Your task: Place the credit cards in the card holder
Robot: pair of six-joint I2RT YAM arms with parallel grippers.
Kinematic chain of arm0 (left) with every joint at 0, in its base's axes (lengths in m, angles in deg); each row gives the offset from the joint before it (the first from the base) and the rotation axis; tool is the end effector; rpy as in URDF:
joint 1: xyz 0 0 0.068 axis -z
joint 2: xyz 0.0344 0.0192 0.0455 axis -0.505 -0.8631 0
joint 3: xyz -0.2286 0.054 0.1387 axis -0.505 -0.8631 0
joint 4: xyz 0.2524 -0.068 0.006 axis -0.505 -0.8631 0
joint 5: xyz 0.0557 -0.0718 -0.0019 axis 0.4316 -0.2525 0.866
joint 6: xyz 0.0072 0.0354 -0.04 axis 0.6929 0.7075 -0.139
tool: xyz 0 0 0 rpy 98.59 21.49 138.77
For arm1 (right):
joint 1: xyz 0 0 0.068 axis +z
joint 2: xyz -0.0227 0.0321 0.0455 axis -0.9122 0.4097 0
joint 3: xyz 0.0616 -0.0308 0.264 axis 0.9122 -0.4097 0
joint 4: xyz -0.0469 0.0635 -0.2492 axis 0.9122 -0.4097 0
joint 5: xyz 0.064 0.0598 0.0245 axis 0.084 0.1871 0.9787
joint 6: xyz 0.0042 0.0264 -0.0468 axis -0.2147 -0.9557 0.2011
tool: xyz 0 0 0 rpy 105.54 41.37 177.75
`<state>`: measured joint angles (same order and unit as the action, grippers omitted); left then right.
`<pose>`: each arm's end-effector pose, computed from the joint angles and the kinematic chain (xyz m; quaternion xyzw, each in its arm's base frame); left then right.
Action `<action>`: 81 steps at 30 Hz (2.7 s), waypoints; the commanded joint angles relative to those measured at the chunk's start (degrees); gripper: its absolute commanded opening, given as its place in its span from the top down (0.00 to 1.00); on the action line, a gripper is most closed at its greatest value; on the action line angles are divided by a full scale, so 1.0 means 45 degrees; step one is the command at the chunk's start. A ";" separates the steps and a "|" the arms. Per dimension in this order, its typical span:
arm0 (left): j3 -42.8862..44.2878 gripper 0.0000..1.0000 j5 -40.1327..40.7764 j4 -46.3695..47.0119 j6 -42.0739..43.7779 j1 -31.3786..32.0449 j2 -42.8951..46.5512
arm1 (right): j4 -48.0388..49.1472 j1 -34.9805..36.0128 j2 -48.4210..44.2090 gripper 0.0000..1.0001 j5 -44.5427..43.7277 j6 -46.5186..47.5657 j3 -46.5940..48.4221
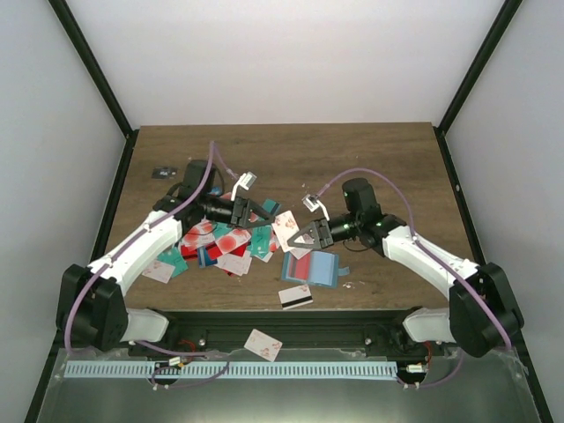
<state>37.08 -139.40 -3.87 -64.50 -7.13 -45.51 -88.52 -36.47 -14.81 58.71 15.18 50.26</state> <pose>0.2424 -0.1391 0.2802 0.2052 0.7728 -0.5909 0.1070 0.2124 0.1577 0.2483 -0.2591 0.7291 0.6290 0.0747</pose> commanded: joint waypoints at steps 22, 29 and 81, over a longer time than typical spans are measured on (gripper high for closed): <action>-0.2628 0.55 0.2519 1.0709 -0.7320 0.1753 0.0974 | 0.6343 -0.0730 -0.1622 0.99 -0.0744 -0.6196 -0.0919; -0.2178 0.96 0.3160 1.0904 -0.7244 0.2329 0.0205 | 0.4986 -0.0722 -0.2088 0.99 -0.0689 -0.5402 -0.0895; 0.0828 0.96 0.2239 0.2039 0.1189 0.3300 -0.7793 | -0.3993 -0.3234 0.0647 0.73 -0.7234 -0.0531 -0.3166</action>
<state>38.76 -128.14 7.19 -61.34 7.28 -79.00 -108.06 -50.64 -12.84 26.37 11.88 36.77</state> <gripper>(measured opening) 0.040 0.281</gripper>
